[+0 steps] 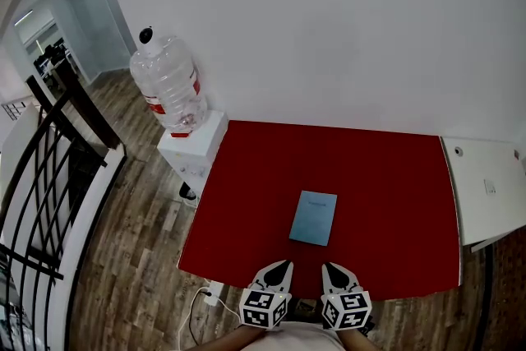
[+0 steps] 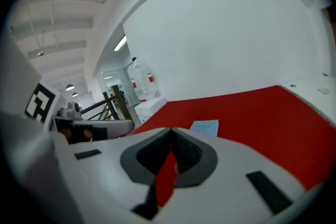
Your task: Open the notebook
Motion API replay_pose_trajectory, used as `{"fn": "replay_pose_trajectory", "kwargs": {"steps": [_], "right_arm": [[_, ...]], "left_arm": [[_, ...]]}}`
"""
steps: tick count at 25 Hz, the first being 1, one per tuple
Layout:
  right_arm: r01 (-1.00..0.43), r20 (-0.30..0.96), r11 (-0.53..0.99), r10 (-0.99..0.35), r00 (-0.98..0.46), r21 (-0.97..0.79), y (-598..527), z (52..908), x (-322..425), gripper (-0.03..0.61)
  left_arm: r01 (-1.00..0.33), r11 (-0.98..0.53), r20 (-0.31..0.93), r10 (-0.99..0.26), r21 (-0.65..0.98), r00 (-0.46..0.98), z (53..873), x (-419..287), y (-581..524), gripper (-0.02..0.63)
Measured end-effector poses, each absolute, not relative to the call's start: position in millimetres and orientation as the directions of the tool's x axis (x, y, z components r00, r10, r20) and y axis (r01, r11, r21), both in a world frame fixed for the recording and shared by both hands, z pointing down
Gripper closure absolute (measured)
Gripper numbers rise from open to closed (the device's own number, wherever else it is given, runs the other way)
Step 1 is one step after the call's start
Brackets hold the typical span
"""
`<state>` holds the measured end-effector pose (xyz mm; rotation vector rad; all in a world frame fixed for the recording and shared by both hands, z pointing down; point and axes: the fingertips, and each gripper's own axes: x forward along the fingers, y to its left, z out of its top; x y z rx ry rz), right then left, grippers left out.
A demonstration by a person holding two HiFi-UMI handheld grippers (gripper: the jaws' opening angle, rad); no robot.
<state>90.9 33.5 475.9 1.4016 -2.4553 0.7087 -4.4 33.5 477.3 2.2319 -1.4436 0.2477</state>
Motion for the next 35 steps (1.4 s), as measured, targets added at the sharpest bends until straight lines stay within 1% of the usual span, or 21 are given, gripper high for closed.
{"fn": "replay_pose_trajectory", "kwargs": {"steps": [20,35], "right_arm": [[-0.888,0.459,0.329,-0.766,-0.45,-0.322,-4.6,488.1,86.9,0.572],[-0.927,0.542,0.219,-0.761,-0.358,-0.304,-40.6,542.8,99.0,0.572]], "left_arm": [[-0.876,-0.396,0.4,-0.781,0.276,0.479,478.6,-19.8,-18.5,0.609],[-0.854,-0.447,0.447,-0.728,0.267,0.52,514.1,-20.1,-50.5,0.609]]}}
